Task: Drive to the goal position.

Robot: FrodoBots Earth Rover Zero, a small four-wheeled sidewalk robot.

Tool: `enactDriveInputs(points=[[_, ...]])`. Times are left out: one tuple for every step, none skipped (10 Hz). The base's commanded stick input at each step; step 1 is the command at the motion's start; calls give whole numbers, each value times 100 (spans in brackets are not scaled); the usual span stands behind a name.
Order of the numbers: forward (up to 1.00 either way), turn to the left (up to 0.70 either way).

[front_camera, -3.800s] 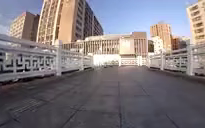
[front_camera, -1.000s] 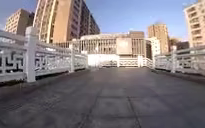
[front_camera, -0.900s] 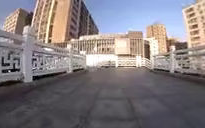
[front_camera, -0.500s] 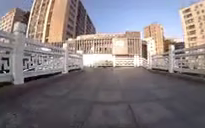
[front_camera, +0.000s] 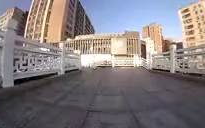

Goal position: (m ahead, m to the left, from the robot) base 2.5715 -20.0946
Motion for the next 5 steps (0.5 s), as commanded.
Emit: enactDriveInputs(points=[[45, 0], [45, 0], [45, 0], [45, 0], [45, 0]])
